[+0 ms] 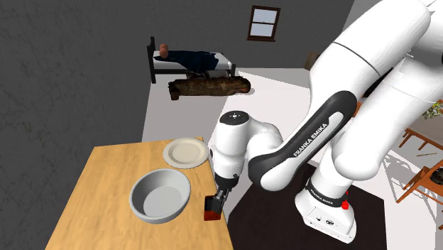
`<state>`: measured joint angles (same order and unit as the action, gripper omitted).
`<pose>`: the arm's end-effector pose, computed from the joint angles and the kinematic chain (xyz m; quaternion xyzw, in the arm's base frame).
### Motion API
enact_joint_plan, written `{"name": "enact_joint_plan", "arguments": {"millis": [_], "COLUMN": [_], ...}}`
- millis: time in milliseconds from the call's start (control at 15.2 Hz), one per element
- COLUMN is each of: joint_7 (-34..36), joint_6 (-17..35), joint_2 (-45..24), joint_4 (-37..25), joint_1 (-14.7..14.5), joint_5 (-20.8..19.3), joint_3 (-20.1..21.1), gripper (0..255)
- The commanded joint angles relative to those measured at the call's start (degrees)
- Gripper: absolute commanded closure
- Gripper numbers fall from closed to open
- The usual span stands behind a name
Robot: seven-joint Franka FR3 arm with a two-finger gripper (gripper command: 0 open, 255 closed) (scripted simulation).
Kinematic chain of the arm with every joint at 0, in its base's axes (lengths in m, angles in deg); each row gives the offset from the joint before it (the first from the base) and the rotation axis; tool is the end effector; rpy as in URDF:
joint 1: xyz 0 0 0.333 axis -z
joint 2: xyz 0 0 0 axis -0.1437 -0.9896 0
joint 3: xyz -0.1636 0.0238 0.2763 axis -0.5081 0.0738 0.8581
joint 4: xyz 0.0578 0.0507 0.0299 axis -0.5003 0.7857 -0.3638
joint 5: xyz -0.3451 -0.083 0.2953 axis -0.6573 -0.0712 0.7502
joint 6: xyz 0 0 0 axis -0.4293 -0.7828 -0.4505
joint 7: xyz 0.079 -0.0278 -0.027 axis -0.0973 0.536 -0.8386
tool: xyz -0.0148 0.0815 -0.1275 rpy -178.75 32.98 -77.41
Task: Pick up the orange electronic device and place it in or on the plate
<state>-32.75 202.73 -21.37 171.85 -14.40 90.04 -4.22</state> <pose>0.3007 0.2898 0.1516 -0.9930 -0.1179 0.0075 0.0007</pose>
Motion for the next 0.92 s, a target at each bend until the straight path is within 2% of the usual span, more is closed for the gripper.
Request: {"name": "enact_joint_plan", "arguments": {"millis": [0,330,396,858], "joint_7": [0.27,0.28,0.28,0.27], "joint_6": [0.47,0.47,0.47,0.43], "joint_2": [-0.51,-0.51,-0.50,-0.47], "joint_4": [-0.02,-0.03,-0.02,-0.03], "joint_1": [0.21,0.21,0.21,0.19], "joint_5": [-0.42,-0.43,-0.42,-0.39], "joint_3": [0.14,0.14,0.14,0.13], "gripper": [0,0,255,255]}}
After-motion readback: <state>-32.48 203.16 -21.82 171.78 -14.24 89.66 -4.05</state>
